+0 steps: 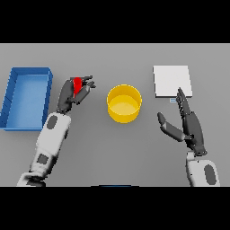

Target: Pick up the red beaker and tilt it to pour out 1 green nut into yellow bowl. Pick up the yellow bowl and place it on the metallic measuring scale.

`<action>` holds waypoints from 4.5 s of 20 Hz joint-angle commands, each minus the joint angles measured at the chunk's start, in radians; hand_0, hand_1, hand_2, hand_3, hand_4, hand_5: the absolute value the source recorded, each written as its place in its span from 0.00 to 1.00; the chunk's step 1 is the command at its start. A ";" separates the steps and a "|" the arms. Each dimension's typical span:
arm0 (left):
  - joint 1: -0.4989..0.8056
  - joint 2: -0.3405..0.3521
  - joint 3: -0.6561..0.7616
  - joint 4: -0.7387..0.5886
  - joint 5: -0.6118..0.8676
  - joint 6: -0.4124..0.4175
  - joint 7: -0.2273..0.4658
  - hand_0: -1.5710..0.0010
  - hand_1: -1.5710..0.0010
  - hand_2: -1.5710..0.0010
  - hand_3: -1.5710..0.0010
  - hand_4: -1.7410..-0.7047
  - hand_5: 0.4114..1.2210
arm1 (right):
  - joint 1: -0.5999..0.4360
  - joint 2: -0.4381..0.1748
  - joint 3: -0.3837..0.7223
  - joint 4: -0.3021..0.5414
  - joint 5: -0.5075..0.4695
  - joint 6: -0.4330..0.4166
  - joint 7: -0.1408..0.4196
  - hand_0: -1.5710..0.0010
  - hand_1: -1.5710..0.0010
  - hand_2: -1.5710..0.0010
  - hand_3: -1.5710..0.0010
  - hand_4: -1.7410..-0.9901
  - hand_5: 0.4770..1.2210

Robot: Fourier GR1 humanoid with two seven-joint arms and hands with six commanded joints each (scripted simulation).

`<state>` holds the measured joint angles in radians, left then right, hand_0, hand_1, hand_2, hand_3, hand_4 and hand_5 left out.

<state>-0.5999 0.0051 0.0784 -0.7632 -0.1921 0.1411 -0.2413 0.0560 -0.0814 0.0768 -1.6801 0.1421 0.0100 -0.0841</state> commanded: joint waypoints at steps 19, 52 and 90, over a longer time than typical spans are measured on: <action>-0.044 0.099 -0.112 -0.213 -0.058 -0.126 0.137 0.00 0.00 0.00 0.01 0.01 0.89 | 0.008 -0.020 0.012 0.009 0.067 -0.026 -0.047 1.00 1.00 1.00 1.00 0.72 0.25; -0.590 0.228 -0.965 0.009 -0.996 -0.471 0.088 0.00 0.00 0.00 0.02 0.00 1.00 | 0.015 0.024 0.012 -0.013 0.052 -0.047 -0.008 1.00 1.00 1.00 1.00 0.77 0.12; -0.809 0.577 -0.194 0.622 -0.385 -0.180 0.335 0.00 0.00 0.00 0.01 0.00 1.00 | -0.022 -0.007 0.026 0.034 0.049 -0.006 -0.063 1.00 1.00 1.00 1.00 0.80 0.20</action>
<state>-1.4070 0.5825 -0.1170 -0.1401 -0.5766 -0.0413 0.0926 0.0344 -0.0883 0.1025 -1.6460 0.1916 0.0035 -0.1462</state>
